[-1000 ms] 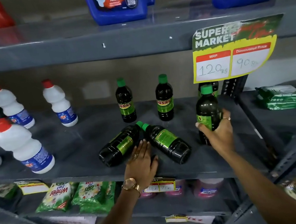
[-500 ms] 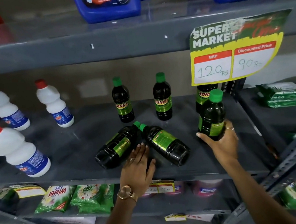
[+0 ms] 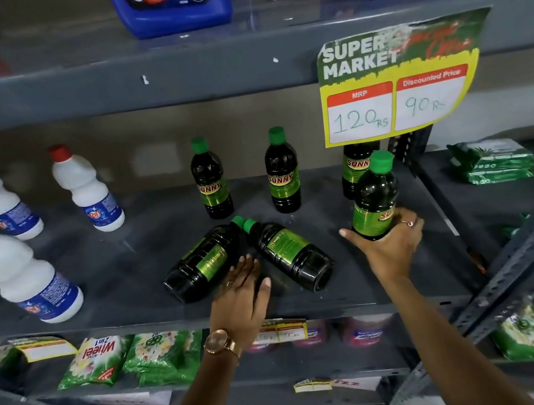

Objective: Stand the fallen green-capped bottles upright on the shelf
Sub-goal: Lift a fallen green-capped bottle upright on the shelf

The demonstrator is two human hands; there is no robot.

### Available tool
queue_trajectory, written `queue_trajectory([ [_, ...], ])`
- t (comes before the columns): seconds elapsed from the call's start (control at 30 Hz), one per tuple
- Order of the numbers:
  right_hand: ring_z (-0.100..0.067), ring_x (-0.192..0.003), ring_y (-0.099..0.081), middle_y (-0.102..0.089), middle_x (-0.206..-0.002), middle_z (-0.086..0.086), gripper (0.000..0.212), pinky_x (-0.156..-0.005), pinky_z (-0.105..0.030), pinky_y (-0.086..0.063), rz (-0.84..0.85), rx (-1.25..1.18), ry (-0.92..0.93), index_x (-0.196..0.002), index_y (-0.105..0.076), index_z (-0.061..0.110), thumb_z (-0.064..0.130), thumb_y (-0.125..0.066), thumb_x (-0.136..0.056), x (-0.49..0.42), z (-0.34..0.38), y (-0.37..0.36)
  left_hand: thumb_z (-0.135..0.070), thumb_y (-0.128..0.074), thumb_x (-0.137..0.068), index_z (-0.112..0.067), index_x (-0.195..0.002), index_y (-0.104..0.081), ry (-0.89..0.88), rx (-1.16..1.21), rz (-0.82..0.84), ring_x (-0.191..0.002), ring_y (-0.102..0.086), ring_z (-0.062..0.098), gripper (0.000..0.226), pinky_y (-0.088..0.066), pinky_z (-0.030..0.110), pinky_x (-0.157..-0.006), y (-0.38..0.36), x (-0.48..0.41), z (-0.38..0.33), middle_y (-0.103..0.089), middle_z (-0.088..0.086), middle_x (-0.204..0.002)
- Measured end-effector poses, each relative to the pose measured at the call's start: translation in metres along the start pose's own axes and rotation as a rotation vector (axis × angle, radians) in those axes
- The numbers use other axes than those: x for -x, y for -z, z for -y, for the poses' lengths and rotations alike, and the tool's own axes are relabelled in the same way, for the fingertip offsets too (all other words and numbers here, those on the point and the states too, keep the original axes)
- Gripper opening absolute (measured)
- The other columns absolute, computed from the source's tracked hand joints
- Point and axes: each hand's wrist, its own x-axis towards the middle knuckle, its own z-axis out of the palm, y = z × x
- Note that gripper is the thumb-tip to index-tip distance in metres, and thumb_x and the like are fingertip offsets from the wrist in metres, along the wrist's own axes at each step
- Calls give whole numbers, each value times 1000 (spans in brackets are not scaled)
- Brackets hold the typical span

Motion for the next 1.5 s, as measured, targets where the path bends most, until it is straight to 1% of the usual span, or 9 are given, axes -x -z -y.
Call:
queue_trajectory([
  [0.13, -13, -108, -55, -52, -121, -1, 92, -85, -10, -43, 161, -123, 19, -127, -37, 22, 24, -91, -53, 0, -11, 8, -44, -24, -97, -15, -143, -30, 33, -2, 14, -145, -15, 13, 55, -9, 26, -119, -1, -1, 0, -26, 1, -155],
  [0.3, -25, -110, -57, -56, -120, -10, 83, -94, -33, -48, 107, -79, -8, -125, -50, 9, 21, -92, -54, 0, -11, 11, -45, -21, -97, -15, -144, -28, 18, -28, 32, -146, -13, 13, 56, -8, 27, -119, -3, 0, 1, -24, 1, -155],
  [0.43, -21, -113, -50, -50, -124, -9, 91, -97, -33, -44, 120, -36, 10, -129, -49, 9, 33, -93, -52, 0, -8, 9, -46, -20, -95, -15, -143, -29, 11, -29, 22, -144, -11, 10, 59, -7, 25, -117, -2, 1, 1, -25, 1, -155],
  [0.6, -23, -101, -64, -68, -107, -6, 66, -89, -38, -53, 153, -35, 34, -117, -59, 14, 19, -88, -58, 2, -11, 19, -49, -14, -93, -13, -142, -31, 0, -63, 3, -141, -10, 6, 63, -7, 24, -115, -1, 1, -1, -28, 3, -154],
  [0.87, -21, -88, -65, -69, -94, -5, 61, -78, -33, -53, 53, 30, 78, -108, -62, 17, 36, -89, -57, 52, -23, 53, -53, -8, -89, -12, -142, -33, 1, -62, 19, -144, -20, 15, 72, -12, 27, -118, 0, 1, -4, -30, 5, -153],
  [1.07, -15, -95, -57, -58, -101, 2, 69, -78, -12, -38, -2, 85, 90, -116, -60, 13, 39, -88, -58, 81, -34, 67, -51, -12, -91, -9, -137, -41, 3, -99, 7, -141, -30, 17, 69, -21, 30, -116, 2, 2, -5, -40, 8, -148],
  [1.3, -17, -101, -55, -57, -107, 0, 76, -83, -17, -41, -6, 78, 85, -124, -56, 13, 47, -82, -62, 87, -31, 67, -53, -15, -90, -9, -138, -40, -10, -68, -8, -141, -29, 19, 69, -17, 28, -115, 3, 2, -4, -38, 9, -149],
  [1.37, -19, -105, -55, -59, -113, -5, 80, -87, -28, -47, 2, 79, 78, -126, -55, 12, 54, -77, -62, 88, -29, 68, -53, -16, -91, -9, -138, -41, -3, -58, -15, -141, -30, 19, 69, -17, 28, -114, 3, 2, -5, -38, 9, -149],
  [1.5, -18, -129, -41, -38, -144, -8, 104, -105, -37, -40, -27, -24, 23, -146, -30, 21, 56, -79, -61, 98, -21, 73, -47, -22, -92, -6, -138, -39, -15, -21, 36, -143, -25, 20, 63, -14, 28, -116, 8, 2, -7, -35, 11, -150],
])
